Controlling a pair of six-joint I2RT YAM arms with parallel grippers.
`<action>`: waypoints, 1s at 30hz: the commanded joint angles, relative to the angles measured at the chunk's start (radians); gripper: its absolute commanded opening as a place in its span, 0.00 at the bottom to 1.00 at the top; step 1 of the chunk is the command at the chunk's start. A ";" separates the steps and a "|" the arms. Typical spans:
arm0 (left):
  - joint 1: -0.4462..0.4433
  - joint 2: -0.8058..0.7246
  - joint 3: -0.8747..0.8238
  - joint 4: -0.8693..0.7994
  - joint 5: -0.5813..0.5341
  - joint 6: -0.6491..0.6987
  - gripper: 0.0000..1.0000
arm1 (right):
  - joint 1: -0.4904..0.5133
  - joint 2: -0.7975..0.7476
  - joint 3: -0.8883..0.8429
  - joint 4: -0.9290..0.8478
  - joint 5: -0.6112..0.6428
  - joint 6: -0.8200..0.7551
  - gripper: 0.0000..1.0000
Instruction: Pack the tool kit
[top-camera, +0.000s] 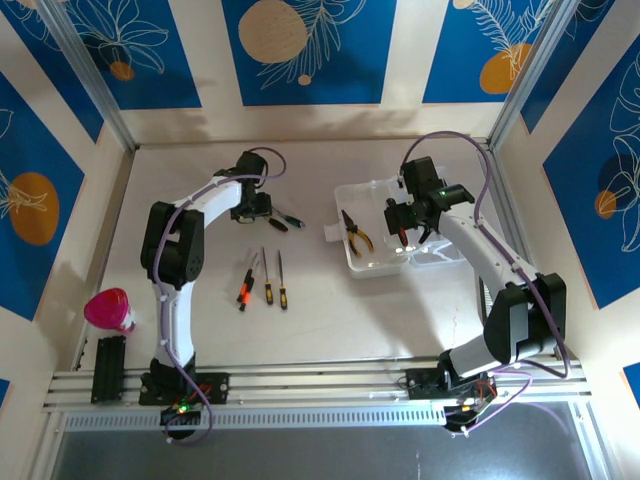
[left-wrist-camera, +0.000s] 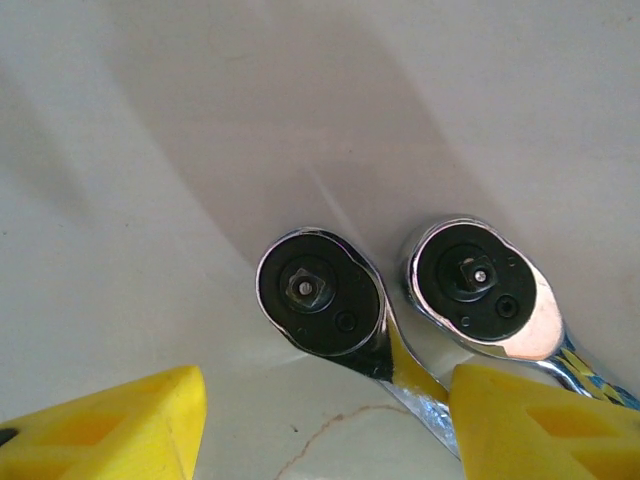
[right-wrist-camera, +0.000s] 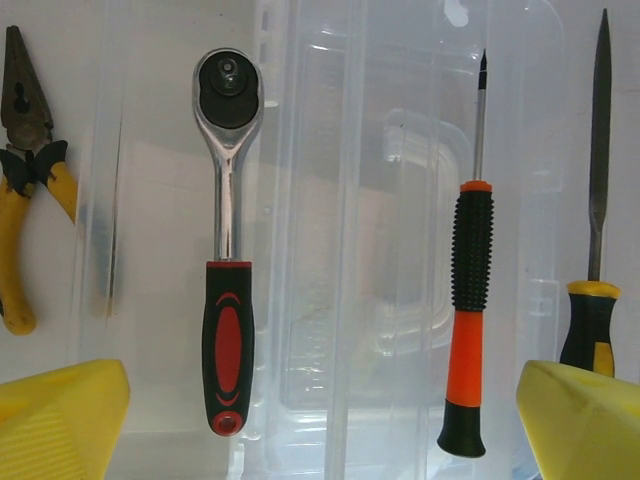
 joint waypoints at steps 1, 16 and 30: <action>0.008 0.049 0.024 -0.020 -0.021 0.022 0.64 | -0.005 -0.027 -0.010 0.012 -0.030 -0.008 0.99; 0.002 0.070 0.008 -0.060 -0.032 0.075 0.52 | -0.024 -0.039 -0.021 0.016 -0.045 -0.003 0.99; 0.003 0.008 -0.128 -0.008 0.017 0.074 0.17 | -0.026 -0.050 -0.014 0.001 -0.053 -0.002 0.99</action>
